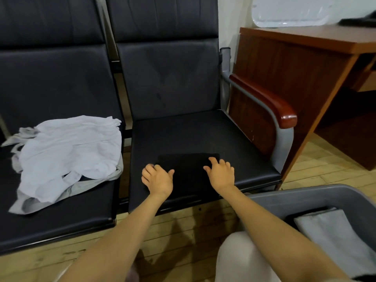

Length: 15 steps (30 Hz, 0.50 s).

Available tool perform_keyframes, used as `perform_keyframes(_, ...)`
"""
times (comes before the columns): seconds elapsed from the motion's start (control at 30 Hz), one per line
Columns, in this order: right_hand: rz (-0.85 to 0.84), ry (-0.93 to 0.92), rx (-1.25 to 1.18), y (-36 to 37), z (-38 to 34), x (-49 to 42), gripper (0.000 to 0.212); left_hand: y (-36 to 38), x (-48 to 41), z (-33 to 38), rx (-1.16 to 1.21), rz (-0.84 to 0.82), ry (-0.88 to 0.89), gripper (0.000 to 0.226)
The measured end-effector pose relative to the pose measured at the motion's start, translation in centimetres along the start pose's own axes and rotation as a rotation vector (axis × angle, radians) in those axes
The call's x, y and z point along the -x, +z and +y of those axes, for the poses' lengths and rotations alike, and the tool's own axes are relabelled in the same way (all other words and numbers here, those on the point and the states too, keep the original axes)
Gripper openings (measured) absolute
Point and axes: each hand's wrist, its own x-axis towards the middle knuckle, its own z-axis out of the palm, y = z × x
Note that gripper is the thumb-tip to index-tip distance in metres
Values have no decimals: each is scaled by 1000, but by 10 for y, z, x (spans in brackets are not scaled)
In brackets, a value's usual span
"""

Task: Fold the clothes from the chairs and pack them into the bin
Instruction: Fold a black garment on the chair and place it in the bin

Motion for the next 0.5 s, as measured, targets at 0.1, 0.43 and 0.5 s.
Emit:
perform_keyframes(0.1,12,5,-107,-12,14,18,43,-4,18,12,171,-104,110,49)
perform_keyframes(0.43,254,282,-314,-63,175,96,37,41,88,148,214,-464,545,46)
perform_keyframes(0.5,270,366,-328,-59,210,119,37,71,111,172,137,-509,628,49)
